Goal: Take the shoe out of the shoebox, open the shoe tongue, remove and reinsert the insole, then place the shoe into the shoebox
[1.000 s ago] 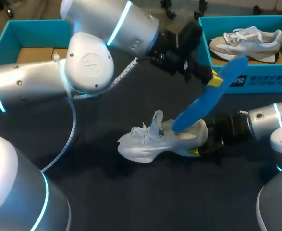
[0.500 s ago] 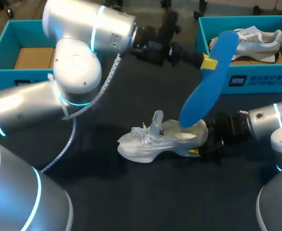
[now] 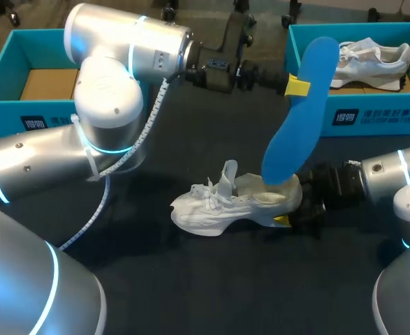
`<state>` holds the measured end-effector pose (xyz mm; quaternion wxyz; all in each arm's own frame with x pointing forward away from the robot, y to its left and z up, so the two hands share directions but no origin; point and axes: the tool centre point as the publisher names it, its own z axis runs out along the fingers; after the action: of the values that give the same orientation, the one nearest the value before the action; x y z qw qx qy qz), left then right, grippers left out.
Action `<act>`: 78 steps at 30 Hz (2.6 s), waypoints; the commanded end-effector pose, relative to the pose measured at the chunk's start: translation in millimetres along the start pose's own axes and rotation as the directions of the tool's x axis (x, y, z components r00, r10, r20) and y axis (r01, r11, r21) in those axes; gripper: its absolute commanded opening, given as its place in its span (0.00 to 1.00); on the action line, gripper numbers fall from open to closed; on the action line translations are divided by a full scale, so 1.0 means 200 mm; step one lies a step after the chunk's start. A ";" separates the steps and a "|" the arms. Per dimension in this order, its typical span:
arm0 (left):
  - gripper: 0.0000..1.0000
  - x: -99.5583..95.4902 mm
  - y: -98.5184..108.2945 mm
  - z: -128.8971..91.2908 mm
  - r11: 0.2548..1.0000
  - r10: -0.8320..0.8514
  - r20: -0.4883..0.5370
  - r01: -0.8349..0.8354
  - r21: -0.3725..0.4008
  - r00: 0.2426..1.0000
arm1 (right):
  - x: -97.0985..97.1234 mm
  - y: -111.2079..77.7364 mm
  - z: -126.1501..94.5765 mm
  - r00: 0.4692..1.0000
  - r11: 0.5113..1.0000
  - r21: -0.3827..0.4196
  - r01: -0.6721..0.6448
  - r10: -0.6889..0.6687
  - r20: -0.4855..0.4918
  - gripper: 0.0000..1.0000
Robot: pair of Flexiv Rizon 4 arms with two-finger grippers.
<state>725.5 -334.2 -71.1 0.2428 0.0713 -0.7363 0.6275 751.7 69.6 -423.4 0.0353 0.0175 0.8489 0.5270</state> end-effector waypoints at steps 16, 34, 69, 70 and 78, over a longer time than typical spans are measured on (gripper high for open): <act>0.00 0.03 -0.18 -0.07 0.976 -0.205 -0.066 0.209 0.059 0.976 | 0.00 0.00 0.00 1.000 1.000 0.004 0.000 0.000 0.002 0.00; 0.00 0.21 -0.25 -0.28 0.915 -0.248 -0.093 0.264 0.305 0.964 | 0.00 0.00 0.00 1.000 1.000 0.004 0.000 0.000 0.002 0.00; 0.00 0.65 -0.17 -0.25 0.820 -0.402 -0.255 0.470 0.326 0.879 | 0.00 0.00 0.00 1.000 1.000 0.004 0.000 0.000 0.002 0.00; 0.00 0.66 -0.16 -0.25 0.818 -0.404 -0.256 0.472 0.327 0.878 | 0.00 0.00 0.00 1.000 1.000 0.004 0.000 0.000 0.002 0.00; 0.00 0.74 -0.14 -0.27 0.808 -0.414 -0.271 0.488 0.331 0.869 | 0.00 0.00 0.00 1.000 1.000 0.004 0.000 0.000 0.002 0.00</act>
<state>630.5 -267.4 28.0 0.4374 0.2269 -0.5332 0.6877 751.7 69.7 -423.4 0.0353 0.0175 0.8489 0.5271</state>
